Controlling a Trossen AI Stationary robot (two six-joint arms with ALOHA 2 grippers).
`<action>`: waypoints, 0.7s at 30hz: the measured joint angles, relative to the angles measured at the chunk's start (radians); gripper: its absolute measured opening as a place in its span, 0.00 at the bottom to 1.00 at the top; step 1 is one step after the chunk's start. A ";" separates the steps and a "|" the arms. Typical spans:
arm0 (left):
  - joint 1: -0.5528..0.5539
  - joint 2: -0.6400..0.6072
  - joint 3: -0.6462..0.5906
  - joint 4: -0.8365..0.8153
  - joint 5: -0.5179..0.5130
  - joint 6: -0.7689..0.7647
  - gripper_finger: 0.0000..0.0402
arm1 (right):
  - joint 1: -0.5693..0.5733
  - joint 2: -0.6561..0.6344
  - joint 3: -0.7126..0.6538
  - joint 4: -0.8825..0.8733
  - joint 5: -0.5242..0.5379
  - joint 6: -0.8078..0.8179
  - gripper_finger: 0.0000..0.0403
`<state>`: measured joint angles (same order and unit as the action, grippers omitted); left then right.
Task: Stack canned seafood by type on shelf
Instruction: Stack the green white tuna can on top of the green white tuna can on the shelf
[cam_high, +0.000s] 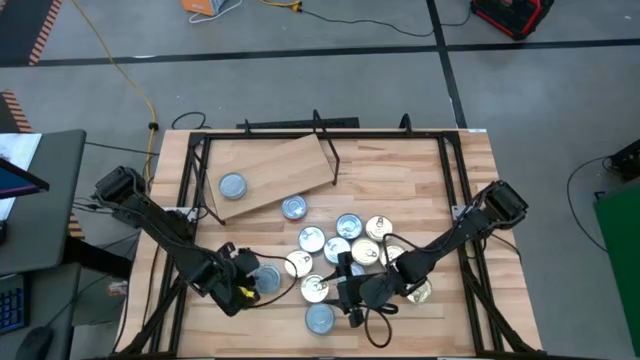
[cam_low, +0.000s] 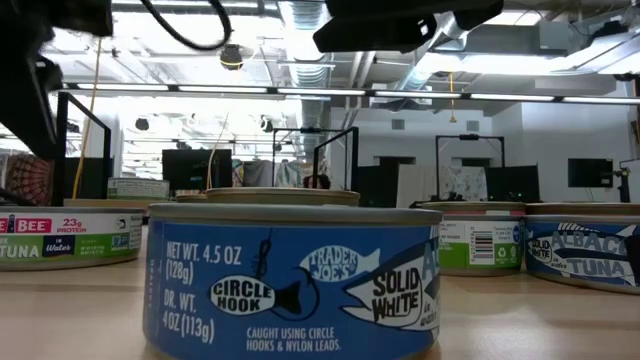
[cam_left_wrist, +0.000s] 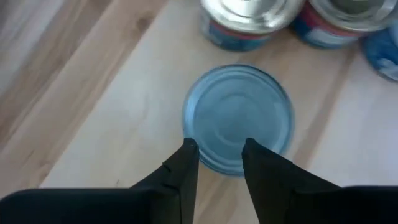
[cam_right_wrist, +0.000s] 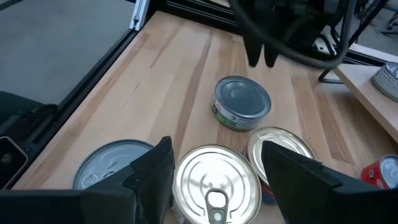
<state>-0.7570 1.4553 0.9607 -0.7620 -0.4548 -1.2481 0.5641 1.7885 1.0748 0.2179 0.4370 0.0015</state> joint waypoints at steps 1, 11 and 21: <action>-0.012 -0.007 0.000 0.010 -0.013 0.027 0.27 | 0.003 0.000 0.000 -0.001 0.000 -0.003 0.67; -0.114 0.159 0.034 0.184 -0.063 0.664 0.21 | -0.008 0.000 0.000 -0.006 0.002 -0.010 0.67; -0.114 0.395 0.190 -0.028 -0.113 0.754 0.33 | -0.017 0.000 0.000 -0.004 0.003 0.018 0.67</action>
<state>-0.8707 1.8502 1.1509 -0.7900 -0.5678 -0.4938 0.5472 1.7885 1.0748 0.2134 0.4397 0.0200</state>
